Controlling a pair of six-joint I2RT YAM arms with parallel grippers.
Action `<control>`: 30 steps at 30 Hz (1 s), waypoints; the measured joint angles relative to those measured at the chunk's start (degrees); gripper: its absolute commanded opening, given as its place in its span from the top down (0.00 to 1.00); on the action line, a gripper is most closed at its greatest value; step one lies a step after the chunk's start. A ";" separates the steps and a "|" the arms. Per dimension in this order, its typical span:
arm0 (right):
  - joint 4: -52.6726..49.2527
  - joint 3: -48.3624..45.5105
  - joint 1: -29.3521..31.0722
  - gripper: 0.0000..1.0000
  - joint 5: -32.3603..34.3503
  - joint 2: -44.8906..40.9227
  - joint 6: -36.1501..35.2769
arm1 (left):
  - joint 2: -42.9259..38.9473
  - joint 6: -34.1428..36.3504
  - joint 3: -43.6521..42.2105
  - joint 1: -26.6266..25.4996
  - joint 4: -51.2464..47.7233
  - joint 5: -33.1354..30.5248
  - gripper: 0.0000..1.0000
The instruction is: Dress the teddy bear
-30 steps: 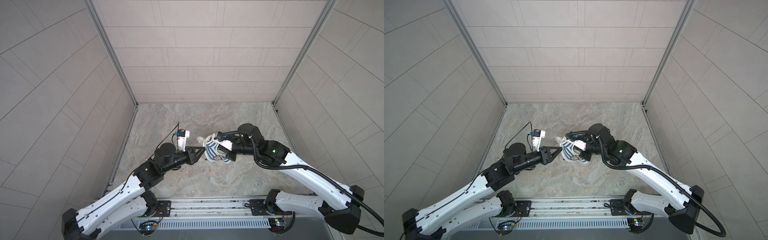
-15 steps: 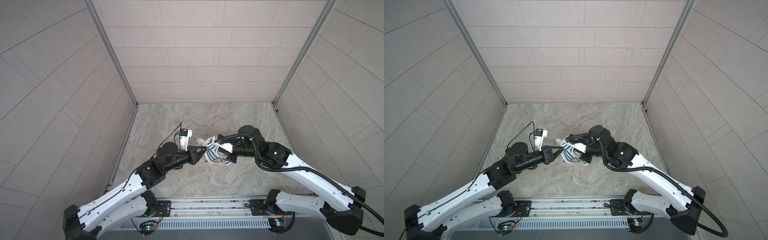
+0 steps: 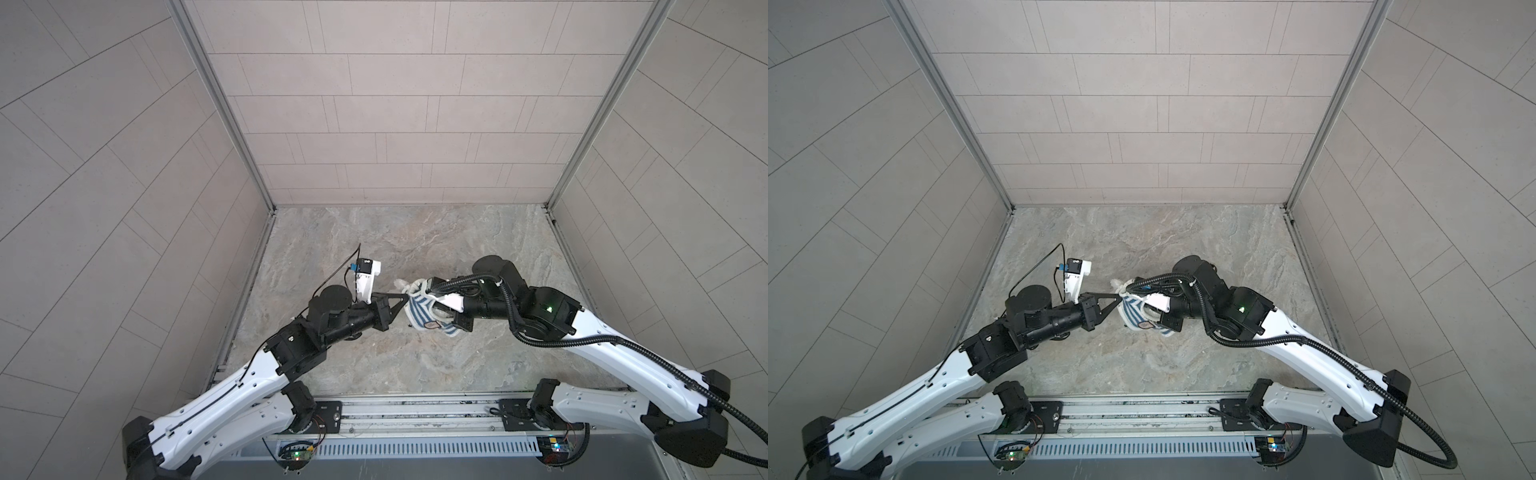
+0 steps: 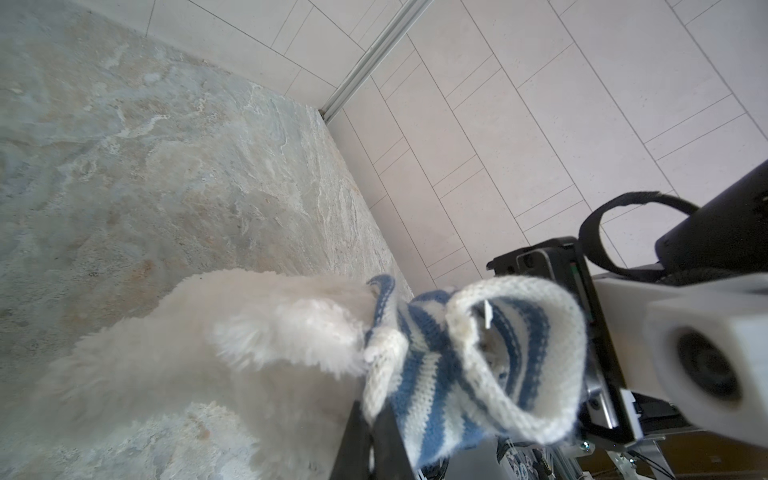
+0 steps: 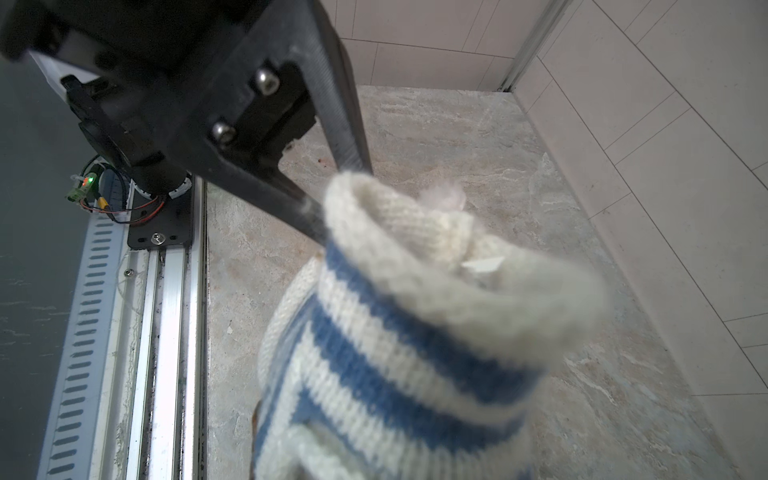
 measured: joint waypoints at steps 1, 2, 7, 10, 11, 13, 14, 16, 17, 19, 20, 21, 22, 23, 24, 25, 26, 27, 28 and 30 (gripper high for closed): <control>-0.39 0.00 0.20 1.00 0.17 0.00 -0.22 | -0.63 -0.20 -0.02 1.20 0.02 0.28 1.00; -0.76 0.00 0.37 1.00 0.33 0.00 -0.39 | -1.25 -0.44 -0.09 2.47 0.04 0.66 1.00; -1.36 -0.02 1.53 1.00 1.73 -0.35 -1.46 | -2.91 -1.66 -1.22 7.06 0.07 2.40 1.00; -1.31 -0.26 2.62 1.00 2.78 -1.16 -1.66 | -1.90 -2.14 -1.97 7.98 0.20 3.43 1.00; -1.14 -0.57 2.82 1.00 2.99 -1.73 -1.64 | -1.33 -2.25 -2.34 8.09 0.35 3.54 1.00; -0.55 -1.55 2.95 1.00 3.17 -3.13 -1.57 | -0.55 -2.58 -3.76 8.17 0.81 3.54 1.00; -0.15 -2.25 2.95 1.00 3.17 -4.07 -1.40 | -0.33 -2.84 -5.14 8.39 1.22 3.69 1.00; 0.55 -3.37 2.93 1.00 3.30 -5.51 -1.16 | 0.13 -3.63 -7.98 9.18 2.75 4.33 1.00; 1.03 -4.00 2.93 1.00 3.54 -6.29 -0.92 | 0.66 -4.04 -9.53 9.57 3.76 4.76 1.00; 1.84 -5.05 2.95 1.00 4.00 -7.41 -0.28 | 1.79 -4.55 -11.65 9.84 5.25 5.66 1.00; 2.14 -5.62 2.95 1.00 4.33 -7.89 0.11 | 2.27 -4.70 -12.63 9.84 6.14 6.29 1.00; 2.38 -6.10 2.93 1.00 4.70 -8.20 0.46 | 2.40 -4.72 -13.33 9.84 6.58 6.78 1.00; 2.67 -6.47 2.95 1.00 5.11 -8.41 1.01 | 2.29 -4.59 -13.77 9.84 6.91 7.08 1.00; 2.91 -6.75 2.95 1.00 5.51 -8.48 1.62 | 2.03 -4.28 -14.12 9.84 7.06 7.30 1.00; 3.10 -6.82 2.95 1.00 5.88 -8.48 2.36 | 1.62 -3.69 -14.38 9.90 7.04 7.54 1.00; 3.45 -6.84 2.99 1.00 6.08 -8.48 2.97 | 1.33 -3.08 -14.53 9.97 6.93 7.67 1.00; 4.07 -6.93 3.04 1.00 6.23 -8.48 3.78 | 1.03 -2.10 -14.73 9.99 6.99 7.85 1.00; 4.85 -7.04 3.04 1.00 6.27 -8.48 4.52 | 0.92 -1.25 -15.04 9.99 7.34 8.20 1.00; 5.60 -7.17 3.06 1.00 6.23 -8.48 5.27 | 0.96 -0.55 -15.47 10.01 7.82 8.55 1.00; 6.56 -7.28 3.10 1.00 6.12 -8.48 6.67 | 1.84 0.83 -16.48 10.01 9.20 9.14 1.00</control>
